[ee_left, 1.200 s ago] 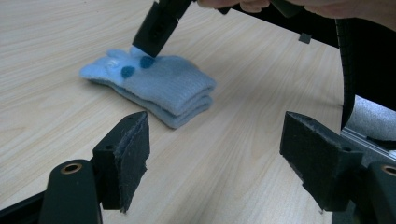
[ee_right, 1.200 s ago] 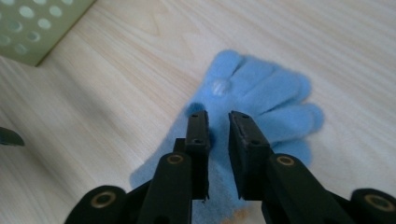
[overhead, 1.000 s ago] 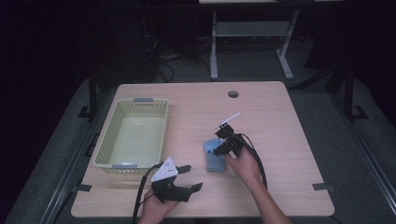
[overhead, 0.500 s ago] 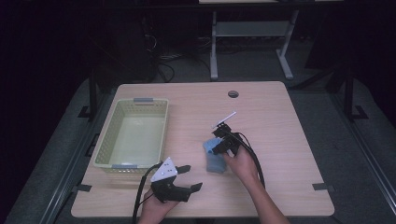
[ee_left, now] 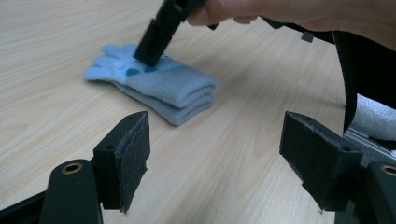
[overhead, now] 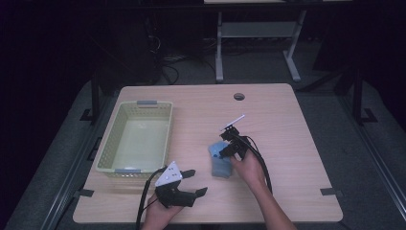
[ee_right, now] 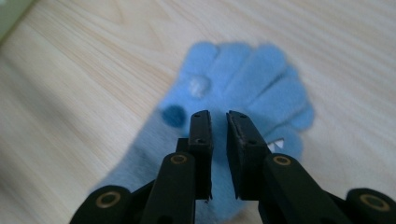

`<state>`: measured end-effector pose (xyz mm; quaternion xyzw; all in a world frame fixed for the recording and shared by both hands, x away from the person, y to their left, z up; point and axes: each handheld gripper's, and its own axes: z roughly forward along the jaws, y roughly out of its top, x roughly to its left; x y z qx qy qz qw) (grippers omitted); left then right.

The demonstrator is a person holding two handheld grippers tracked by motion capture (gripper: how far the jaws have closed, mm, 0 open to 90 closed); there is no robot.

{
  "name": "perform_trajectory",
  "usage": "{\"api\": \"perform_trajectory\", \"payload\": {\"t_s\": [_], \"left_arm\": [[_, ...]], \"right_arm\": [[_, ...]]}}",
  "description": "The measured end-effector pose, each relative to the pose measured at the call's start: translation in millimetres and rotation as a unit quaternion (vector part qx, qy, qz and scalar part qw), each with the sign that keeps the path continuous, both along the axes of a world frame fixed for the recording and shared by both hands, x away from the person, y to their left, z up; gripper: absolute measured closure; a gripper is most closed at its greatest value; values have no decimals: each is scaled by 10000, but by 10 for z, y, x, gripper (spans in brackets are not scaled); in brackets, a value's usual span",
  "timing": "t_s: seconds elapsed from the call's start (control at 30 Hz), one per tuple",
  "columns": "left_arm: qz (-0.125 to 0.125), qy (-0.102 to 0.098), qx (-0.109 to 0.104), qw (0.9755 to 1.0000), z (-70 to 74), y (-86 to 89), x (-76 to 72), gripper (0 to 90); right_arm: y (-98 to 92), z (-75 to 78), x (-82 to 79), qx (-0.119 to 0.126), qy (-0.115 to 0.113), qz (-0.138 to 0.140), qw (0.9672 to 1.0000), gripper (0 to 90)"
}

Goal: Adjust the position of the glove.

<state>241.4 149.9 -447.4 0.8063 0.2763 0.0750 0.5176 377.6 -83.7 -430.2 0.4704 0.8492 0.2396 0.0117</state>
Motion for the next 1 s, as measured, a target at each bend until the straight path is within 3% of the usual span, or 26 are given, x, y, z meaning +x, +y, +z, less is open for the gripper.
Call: {"api": "perform_trajectory", "payload": {"t_s": [0.1, 0.2, 0.23, 0.27, 0.5, 0.6, 0.67, 0.7, 0.77, 0.83, 0.87, 0.9, 0.97, 1.0], "left_arm": [[0, 5, -4, 10000, 1, 3, 4, 246], [2, 47, -10, 10000, -9, -9, 20, 248], [20, 127, -22, 9999, -9, -11, 32, 251], [26, 276, -178, 9995, -8, -25, 52, 257], [169, 340, -151, 9992, 86, -113, 114, 338], [311, 591, -224, 9975, 101, -141, 231, 362], [429, 882, -279, 9948, 94, -169, 338, 368], [429, 882, -279, 9948, 94, -169, 338, 368], [572, 1194, -443, 9902, 84, -212, 423, 369], [671, 1292, -404, 9885, 84, -260, 490, 368], [771, 1419, -390, 9861, 76, -294, 557, 366], [771, 1419, -390, 9861, 76, -294, 557, 367], [861, 1646, -395, 9818, 50, -326, 649, 375], [887, 1873, -454, 9772, 26, -335, 702, 386]], "right_arm": [[-27, -29, 2, 64, 88, 5, 9999, 790], [-73, 33, -35, 202, -25, 10, 9998, 781], [-89, 65, -54, 241, -63, 6, 9997, 780], [-151, 121, -93, 339, -163, -27, 9993, 780], [-334, 126, -153, 572, -201, -140, 9981, 781], [-450, 85, -178, 730, -150, -227, 9970, 755], [-528, 49, -189, 850, -37, -271, 9960, 705], [-528, 49, -189, 850, -37, -271, 9960, 705], [-585, 21, -209, 933, 10, -328, 9951, 678], [-632, -5, -229, 1055, 81, -373, 9937, 660], [-660, -25, -247, 1153, 94, -427, 9924, 657], [-660, -25, -247, 1153, 94, -427, 9924, 657], [-677, -43, -263, 1273, 156, -470, 9906, 655], [-680, -58, -271, 1312, 167, -479, 9901, 645]]}}
